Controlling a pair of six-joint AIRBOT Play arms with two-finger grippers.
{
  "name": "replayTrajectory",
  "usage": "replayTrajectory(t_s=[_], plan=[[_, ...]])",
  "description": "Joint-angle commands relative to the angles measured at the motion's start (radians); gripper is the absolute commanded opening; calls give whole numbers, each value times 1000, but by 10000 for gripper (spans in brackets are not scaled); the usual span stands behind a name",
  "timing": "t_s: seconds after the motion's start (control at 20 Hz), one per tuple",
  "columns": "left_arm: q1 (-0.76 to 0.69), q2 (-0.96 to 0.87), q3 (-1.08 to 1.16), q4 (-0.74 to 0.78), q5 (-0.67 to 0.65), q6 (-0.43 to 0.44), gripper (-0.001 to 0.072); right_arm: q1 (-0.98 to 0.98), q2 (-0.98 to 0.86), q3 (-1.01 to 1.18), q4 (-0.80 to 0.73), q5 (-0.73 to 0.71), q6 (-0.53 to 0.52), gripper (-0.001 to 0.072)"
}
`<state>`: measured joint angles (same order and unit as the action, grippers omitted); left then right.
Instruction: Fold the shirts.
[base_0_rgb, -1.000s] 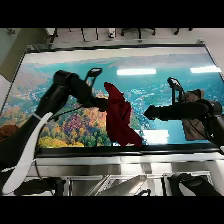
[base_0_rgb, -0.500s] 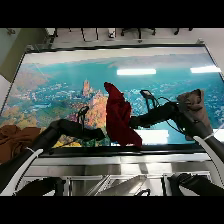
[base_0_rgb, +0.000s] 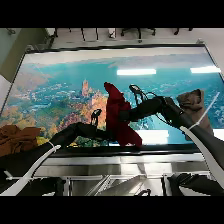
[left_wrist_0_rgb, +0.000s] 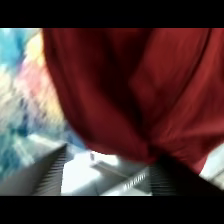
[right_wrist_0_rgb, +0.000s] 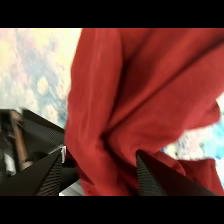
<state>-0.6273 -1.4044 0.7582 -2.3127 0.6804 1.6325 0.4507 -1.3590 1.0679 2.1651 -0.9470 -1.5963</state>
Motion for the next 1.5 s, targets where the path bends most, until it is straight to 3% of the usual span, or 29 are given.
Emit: replayTrajectory(t_s=[0.0,0.05,0.1,0.15,0.4,0.7,0.95,1.2,1.45], plan=[[-8,-67,57,8,-8,2,237,18,-79,50,43,5,-13,331],[-8,-76,72,10,-5,2,216,19,-93,55,58,5,-36,158],[-8,-76,79,16,-1,2,26,19,-100,61,65,5,-39,53],[-8,-68,82,31,0,2,23,17,-100,64,63,14,-39,19],[16,48,80,120,10,1,21,-16,-88,141,58,-4,-54,18],[203,356,83,112,19,0,21,-76,59,167,53,-24,-57,18],[295,500,78,122,136,1,21,-77,106,143,4,-105,-50,18],[228,475,-73,116,123,1,21,-57,99,-59,14,-98,-46,19],[78,373,-185,85,-8,1,21,-29,82,-174,19,-23,-42,19]])
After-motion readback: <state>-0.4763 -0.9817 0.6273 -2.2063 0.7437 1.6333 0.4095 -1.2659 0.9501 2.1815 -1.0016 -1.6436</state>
